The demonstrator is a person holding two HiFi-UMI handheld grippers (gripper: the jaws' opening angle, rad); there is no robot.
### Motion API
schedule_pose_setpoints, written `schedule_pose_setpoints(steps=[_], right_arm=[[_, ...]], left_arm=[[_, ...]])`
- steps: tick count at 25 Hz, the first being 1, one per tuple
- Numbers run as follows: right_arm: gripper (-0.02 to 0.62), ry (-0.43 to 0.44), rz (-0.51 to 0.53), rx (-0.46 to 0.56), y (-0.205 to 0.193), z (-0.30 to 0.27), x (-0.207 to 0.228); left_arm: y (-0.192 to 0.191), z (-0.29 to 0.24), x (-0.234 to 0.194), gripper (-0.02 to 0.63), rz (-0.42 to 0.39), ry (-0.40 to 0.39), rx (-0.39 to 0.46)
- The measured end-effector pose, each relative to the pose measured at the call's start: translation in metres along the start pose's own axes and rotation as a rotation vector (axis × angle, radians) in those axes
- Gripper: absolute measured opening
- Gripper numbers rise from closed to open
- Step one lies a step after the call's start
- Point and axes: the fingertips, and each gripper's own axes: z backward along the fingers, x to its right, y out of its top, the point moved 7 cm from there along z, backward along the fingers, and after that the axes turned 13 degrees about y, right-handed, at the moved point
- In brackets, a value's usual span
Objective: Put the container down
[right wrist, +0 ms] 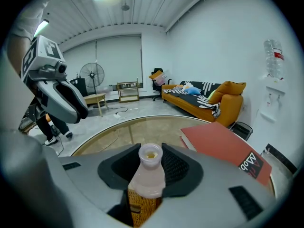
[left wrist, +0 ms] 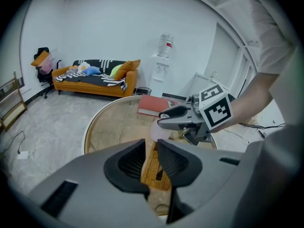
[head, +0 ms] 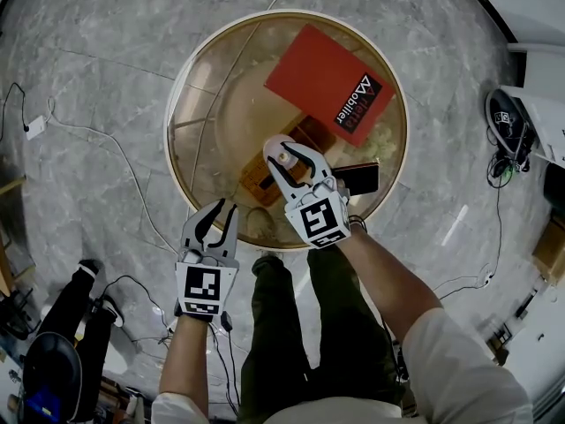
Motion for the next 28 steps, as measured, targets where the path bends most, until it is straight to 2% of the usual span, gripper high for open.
schedule_pose_setpoints(steps=[14,20,28], right_arm=[[0.196,-0.018,0.009,-0.033,-0.007,0.019,-0.008],[0.195,-0.039,-0.006,-0.007,0.004,0.056,-0.016],[0.17,-0.123,-0.078,0.02,0.036,0.13,-0.02]], left_arm=[[0.006,0.007,0.002,0.084,-0.007,0.004,0.016],[0.019,0.017,0.005,0.084,-0.02,0.006,0.039],[0.056,0.045,0.016,0.084,-0.05,0.002,0.087]])
